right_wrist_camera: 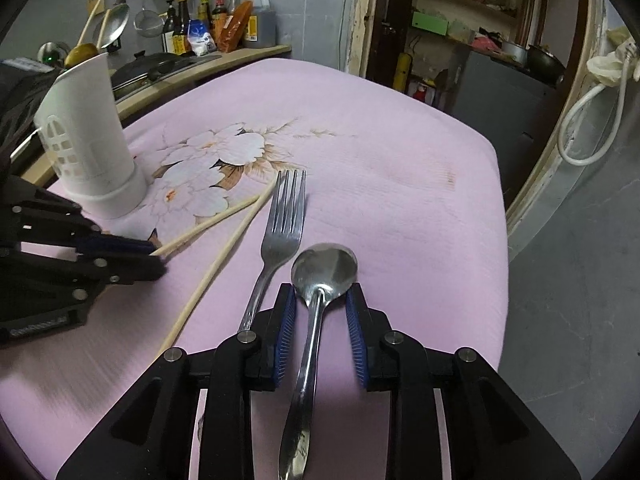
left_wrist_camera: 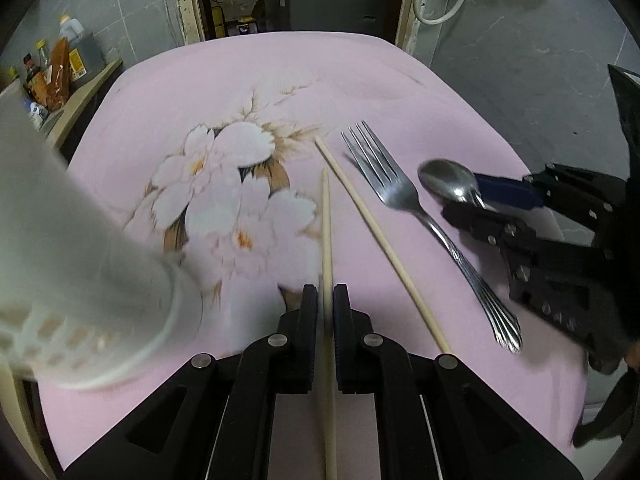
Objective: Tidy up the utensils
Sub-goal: 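Close left tool on the chopstick while right tool closes on the spoon, then lift the chopstick with left tool while right tool lifts the spoon toward the holder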
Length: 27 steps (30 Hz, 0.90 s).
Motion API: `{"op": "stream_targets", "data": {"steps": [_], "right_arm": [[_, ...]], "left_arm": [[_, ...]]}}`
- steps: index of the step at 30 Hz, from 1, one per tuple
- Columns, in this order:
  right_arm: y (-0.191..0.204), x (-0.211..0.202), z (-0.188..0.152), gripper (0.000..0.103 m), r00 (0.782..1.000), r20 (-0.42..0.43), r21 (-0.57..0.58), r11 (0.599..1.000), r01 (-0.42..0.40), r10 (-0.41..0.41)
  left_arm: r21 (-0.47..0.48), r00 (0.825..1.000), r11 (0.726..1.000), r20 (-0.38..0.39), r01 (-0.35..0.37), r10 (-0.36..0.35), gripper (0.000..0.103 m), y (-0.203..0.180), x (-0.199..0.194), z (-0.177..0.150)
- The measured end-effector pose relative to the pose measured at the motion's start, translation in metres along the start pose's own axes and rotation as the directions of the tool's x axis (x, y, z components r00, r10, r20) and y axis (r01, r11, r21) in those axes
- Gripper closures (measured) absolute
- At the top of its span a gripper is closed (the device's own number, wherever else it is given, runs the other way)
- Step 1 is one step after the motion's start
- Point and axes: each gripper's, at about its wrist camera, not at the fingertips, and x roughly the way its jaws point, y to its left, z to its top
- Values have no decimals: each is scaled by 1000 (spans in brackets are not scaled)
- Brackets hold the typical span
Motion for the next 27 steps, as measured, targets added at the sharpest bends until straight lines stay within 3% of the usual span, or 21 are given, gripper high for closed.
{"op": "stream_targets", "data": {"steps": [4, 7, 9, 17, 21, 24, 27], "right_arm": [[-4, 2, 2, 81, 1000, -3, 23, 1000, -11, 12], [-5, -2, 1, 96, 1000, 21, 31, 999, -11, 10], [-3, -4, 1, 98, 999, 33, 29, 1000, -5, 4], [0, -25, -6, 100, 988, 153, 37, 999, -18, 13], [5, -43, -12, 101, 971, 240, 42, 999, -3, -8], [12, -59, -17, 101, 945, 323, 31, 999, 44, -52], [23, -71, -22, 101, 914, 395, 10, 995, 96, -92]], "left_arm": [[-16, 1000, 1000, -8, 19, -19, 97, 6, 3, 6], [-2, 1000, 1000, 8, 19, -19, 100, 6, 1, 7], [-10, 999, 1000, 25, 29, -29, 100, 8, 2, 6], [-68, 981, 991, 166, 113, -100, 101, 15, -22, -11], [-72, 954, 987, 275, 143, -118, 101, 15, -42, -25], [-78, 920, 983, 373, 163, -123, 101, 18, -60, -34], [-80, 870, 979, 476, 190, -130, 101, 22, -77, -41]]}}
